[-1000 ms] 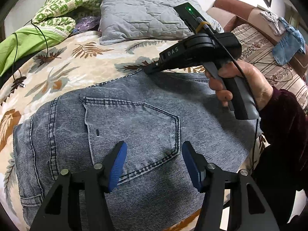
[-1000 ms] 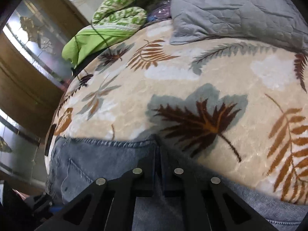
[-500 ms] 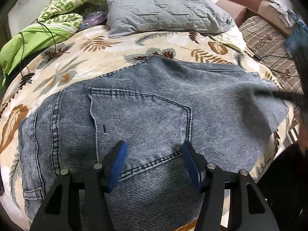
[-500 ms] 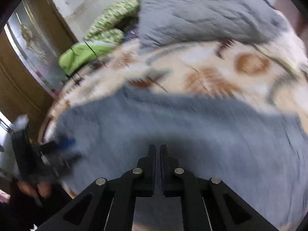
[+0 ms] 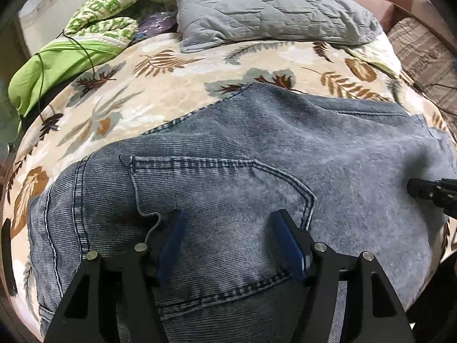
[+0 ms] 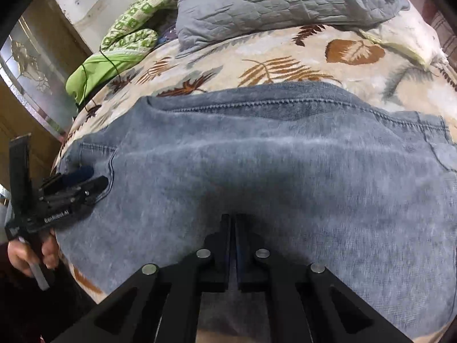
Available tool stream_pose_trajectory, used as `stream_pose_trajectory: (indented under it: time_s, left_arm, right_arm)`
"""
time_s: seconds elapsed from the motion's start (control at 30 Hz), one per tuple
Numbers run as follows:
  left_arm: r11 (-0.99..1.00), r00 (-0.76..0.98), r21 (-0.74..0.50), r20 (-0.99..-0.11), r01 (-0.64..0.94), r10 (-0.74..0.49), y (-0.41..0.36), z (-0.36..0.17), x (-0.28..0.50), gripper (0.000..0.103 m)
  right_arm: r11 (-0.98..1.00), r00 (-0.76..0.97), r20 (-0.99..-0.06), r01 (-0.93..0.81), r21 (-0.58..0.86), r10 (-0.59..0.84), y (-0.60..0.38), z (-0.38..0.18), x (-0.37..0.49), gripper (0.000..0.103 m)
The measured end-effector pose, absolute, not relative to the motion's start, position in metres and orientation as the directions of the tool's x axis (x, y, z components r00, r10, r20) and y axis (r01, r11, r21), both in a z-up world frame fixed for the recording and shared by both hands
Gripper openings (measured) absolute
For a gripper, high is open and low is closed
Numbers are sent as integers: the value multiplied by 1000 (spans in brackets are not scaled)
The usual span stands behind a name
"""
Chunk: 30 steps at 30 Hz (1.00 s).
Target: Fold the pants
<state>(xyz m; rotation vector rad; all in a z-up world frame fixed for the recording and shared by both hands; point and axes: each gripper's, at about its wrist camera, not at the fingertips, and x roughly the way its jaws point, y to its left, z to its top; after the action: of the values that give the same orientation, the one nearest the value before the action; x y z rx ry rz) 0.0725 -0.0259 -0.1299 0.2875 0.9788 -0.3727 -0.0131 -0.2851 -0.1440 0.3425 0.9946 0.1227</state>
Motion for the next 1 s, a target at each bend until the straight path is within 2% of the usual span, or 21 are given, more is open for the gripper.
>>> stream_pose_trajectory:
  time_s: [0.1, 0.2, 0.3, 0.4, 0.47, 0.53, 0.57, 0.63, 0.8, 0.87, 0.9, 0.97, 1.0]
  left_arm:
    - [912, 519, 57, -836, 407, -179, -22, -125, 64, 67]
    - [900, 515, 7, -822, 437, -244, -19, -113, 54, 67]
    - [887, 544, -2, -789, 462, -285, -21, -92, 48, 67]
    - [880, 594, 26, -748, 473, -298, -26, -69, 47, 68]
    - [880, 597, 12, -739, 476, -313, -27, -60, 51, 68]
    - [877, 609, 15, -726, 480, -321, -32, -47, 55, 69]
    - [871, 610, 19, -721, 490, -328, -35, -44, 56, 70]
    - [853, 608, 43, -721, 520, -334, -47, -39, 57, 73]
    - [809, 560, 121, -779, 575, -281, -79, -43, 82, 73]
    - [815, 510, 98, -820, 572, -259, -88, -50, 101, 73]
    - [816, 491, 81, -831, 573, -262, -92, -51, 108, 73]
    - [796, 448, 49, -847, 604, -287, -103, -54, 115, 61]
    - [780, 433, 50, -853, 623, -291, -110, -55, 116, 42]
  right_arm:
    - [928, 556, -785, 60, 366, 273, -295, -131, -18, 6]
    - [886, 637, -715, 108, 452, 287, -338, -109, -35, 6]
    - [851, 720, -662, 201, 484, 206, -389, -89, -54, 7]
    - [845, 848, -527, 242, 477, 54, -422, -53, -91, 9]
    - [901, 921, -384, 223, 373, -69, -417, -21, -121, 12]
    - [931, 962, -246, 196, 307, -122, -409, -4, -143, 54]
    - [940, 980, -153, 171, 294, -130, -406, 3, -153, 103]
    - [943, 988, -51, 151, 297, -143, -407, 1, -160, 103]
    - [865, 954, -298, 137, 483, 16, -446, -16, -122, 103]
    - [830, 918, -391, 171, 531, 61, -463, -28, -105, 103]
    - [817, 896, -433, 179, 548, 94, -470, -33, -97, 98]
    - [790, 852, -515, 247, 561, 100, -487, -47, -88, 85]
    - [770, 831, -544, 272, 577, 114, -497, -55, -83, 79]
